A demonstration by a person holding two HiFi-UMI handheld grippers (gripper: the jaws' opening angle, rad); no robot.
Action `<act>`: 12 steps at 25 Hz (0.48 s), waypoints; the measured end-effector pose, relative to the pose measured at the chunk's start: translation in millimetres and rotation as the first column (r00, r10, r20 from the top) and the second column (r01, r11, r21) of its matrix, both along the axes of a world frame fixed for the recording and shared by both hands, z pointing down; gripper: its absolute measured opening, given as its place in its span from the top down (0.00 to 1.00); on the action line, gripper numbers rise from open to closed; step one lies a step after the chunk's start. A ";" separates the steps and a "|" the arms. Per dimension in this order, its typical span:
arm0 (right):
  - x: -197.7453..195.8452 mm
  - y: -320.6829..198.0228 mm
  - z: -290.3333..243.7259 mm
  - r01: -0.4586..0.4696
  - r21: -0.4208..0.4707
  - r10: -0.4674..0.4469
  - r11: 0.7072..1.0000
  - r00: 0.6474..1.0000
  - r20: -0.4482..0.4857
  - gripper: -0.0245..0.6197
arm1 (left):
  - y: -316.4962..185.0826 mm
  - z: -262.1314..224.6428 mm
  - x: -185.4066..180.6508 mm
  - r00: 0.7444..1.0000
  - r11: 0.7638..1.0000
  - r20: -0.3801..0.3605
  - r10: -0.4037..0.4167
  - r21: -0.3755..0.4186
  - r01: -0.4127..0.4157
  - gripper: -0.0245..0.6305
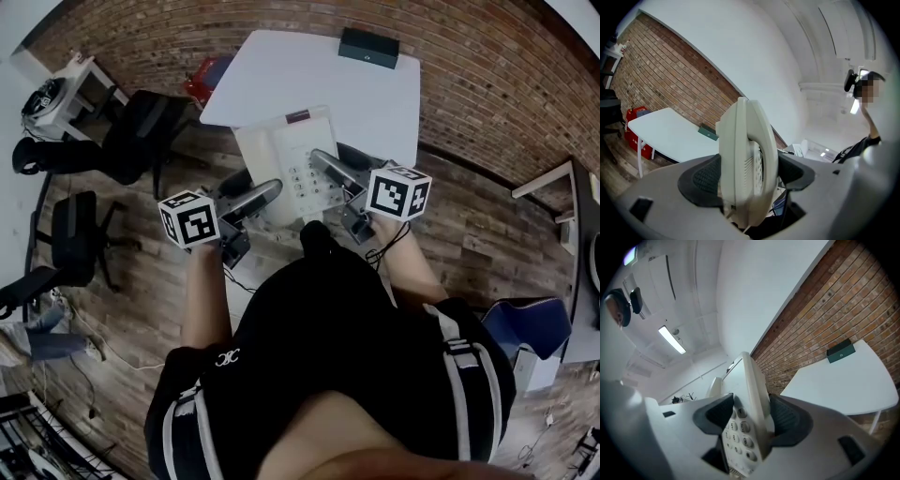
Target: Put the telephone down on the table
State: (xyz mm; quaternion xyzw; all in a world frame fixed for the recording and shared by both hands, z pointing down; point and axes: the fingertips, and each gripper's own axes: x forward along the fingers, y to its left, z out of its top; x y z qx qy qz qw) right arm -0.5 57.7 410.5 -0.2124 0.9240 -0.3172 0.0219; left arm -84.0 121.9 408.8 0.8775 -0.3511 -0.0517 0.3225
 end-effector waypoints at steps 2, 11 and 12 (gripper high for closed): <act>-10.1 -18.5 8.0 0.003 0.001 -0.003 1.000 1.000 0.002 0.59 | -18.5 8.5 -9.5 1.000 1.000 -0.001 -0.001 0.000 0.001 0.39; -60.3 -147.6 10.2 0.023 -0.042 -0.023 0.999 1.000 -0.011 0.59 | -146.1 8.7 -58.1 1.000 0.999 -0.011 -0.022 -0.047 0.022 0.39; -64.3 -161.6 10.7 0.026 -0.047 -0.027 0.999 1.000 -0.012 0.59 | -160.1 9.1 -61.8 1.000 0.998 -0.012 -0.023 -0.052 0.022 0.39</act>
